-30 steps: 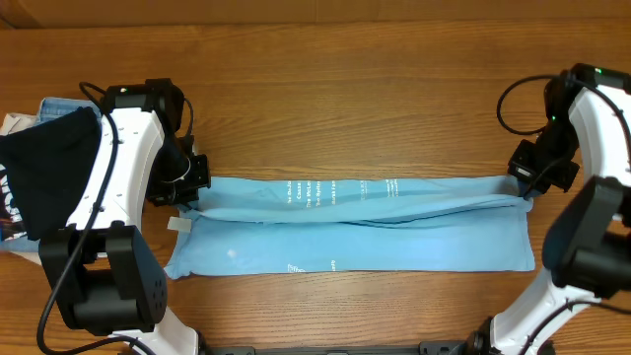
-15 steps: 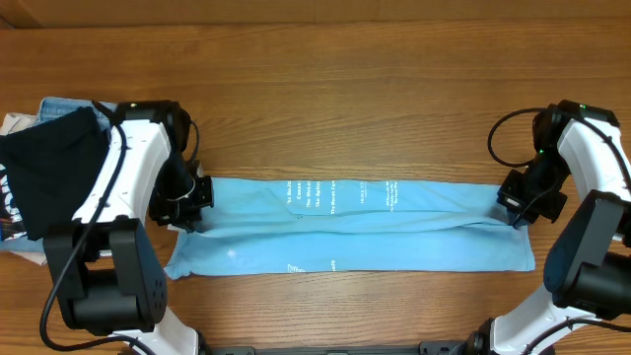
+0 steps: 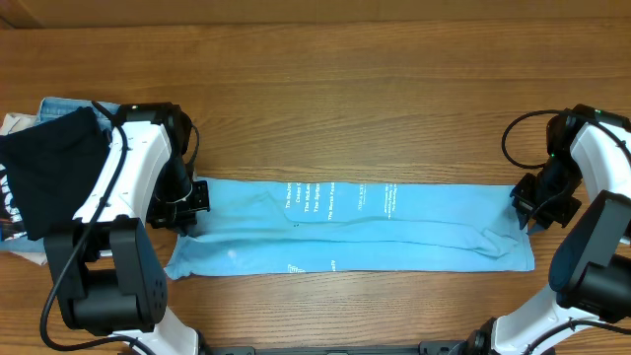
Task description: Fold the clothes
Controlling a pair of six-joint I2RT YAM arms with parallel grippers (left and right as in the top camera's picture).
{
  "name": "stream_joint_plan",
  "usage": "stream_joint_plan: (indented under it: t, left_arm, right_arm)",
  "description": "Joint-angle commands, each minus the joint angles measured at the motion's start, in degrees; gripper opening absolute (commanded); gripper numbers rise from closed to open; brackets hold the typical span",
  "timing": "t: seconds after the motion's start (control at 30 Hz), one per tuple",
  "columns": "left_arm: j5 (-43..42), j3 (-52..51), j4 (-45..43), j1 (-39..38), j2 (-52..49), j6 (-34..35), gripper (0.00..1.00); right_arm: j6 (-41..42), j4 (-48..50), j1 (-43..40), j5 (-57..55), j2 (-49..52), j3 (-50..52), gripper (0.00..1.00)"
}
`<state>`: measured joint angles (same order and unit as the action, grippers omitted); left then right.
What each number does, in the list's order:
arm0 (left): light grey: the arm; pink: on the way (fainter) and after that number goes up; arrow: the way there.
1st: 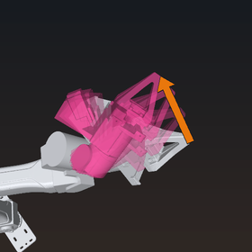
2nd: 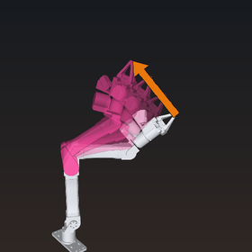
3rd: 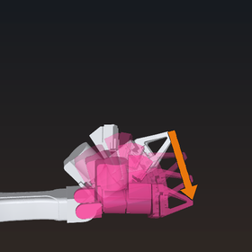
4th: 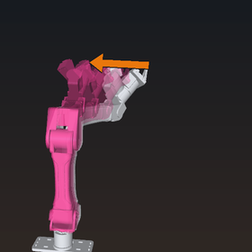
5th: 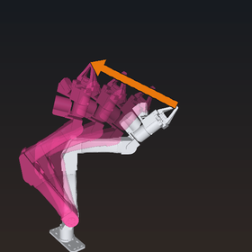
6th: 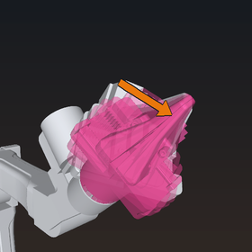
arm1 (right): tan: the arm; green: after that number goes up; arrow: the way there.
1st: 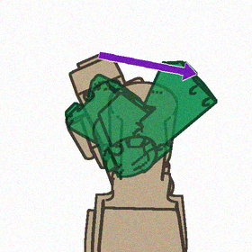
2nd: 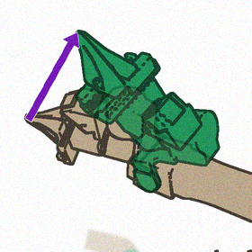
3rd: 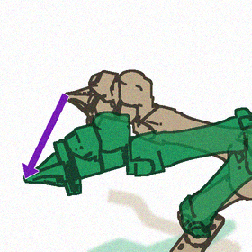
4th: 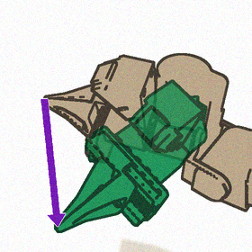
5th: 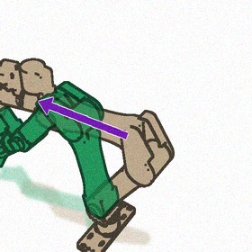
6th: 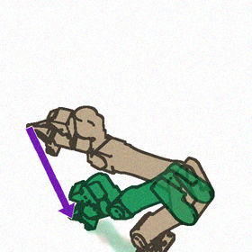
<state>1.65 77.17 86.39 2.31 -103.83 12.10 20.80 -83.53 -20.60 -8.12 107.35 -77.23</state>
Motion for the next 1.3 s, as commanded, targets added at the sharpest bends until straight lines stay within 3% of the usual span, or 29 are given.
stream_joint_plan:
  t: [0.0,0.1,0.3,0.53,0.83,0.87,0.93,1.0,1.03,1.1,1.27]
  left_arm:
    - [1.51,-0.22,0.57,0.31,0.79,1.11,0.04]
    - [1.31,-0.22,0.68,0.26,0.79,1.11,0.06]
    - [1.33,-0.22,1.75,0.28,0.79,0.98,0.31]
    - [-0.72,-0.22,-1.11,0.26,0.79,0.98,0.31]
    - [-7.28,-0.22,-8.46,0.22,0.79,0.74,0.32]
    - [-7.28,-0.22,-8.79,0.22,0.79,0.74,0.33]
    - [-7.30,-0.22,-9.42,0.22,0.79,0.76,0.33]
    - [-7.30,-0.22,-10.01,0.22,0.79,0.76,0.34]
    - [-7.28,-0.22,-10.16,0.22,0.79,0.74,0.34]
    - [-7.28,-0.22,-10.29,0.22,0.79,0.74,0.34]
    - [-7.28,-0.22,-11.34,0.20,0.79,0.74,0.36]
  right_arm:
    - [0.48,0.17,-0.11,-0.72,-1.01,0.17,0.16]
    - [0.48,0.17,-0.11,-0.74,-1.01,0.17,0.16]
    - [0.48,0.61,-0.11,-0.83,-1.03,0.17,0.17]
    - [-0.52,0.76,-1.01,0.31,-1.01,0.17,0.17]
    - [-13.60,2.36,-10.88,16.37,-1.01,0.33,0.25]
    - [-15.10,2.47,-11.80,18.27,-1.01,0.48,0.28]
    - [-16.57,3.26,-13.00,21.00,-1.01,1.36,0.62]
    - [-16.55,4.72,-13.22,21.53,-1.01,2.93,0.84]
    - [-16.55,5.75,-13.22,21.53,-1.01,4.04,0.91]
    - [-16.61,8.22,-13.11,21.42,-1.01,6.71,0.97]
    - [-16.57,11.96,-13.11,21.29,-1.01,11.04,0.97]
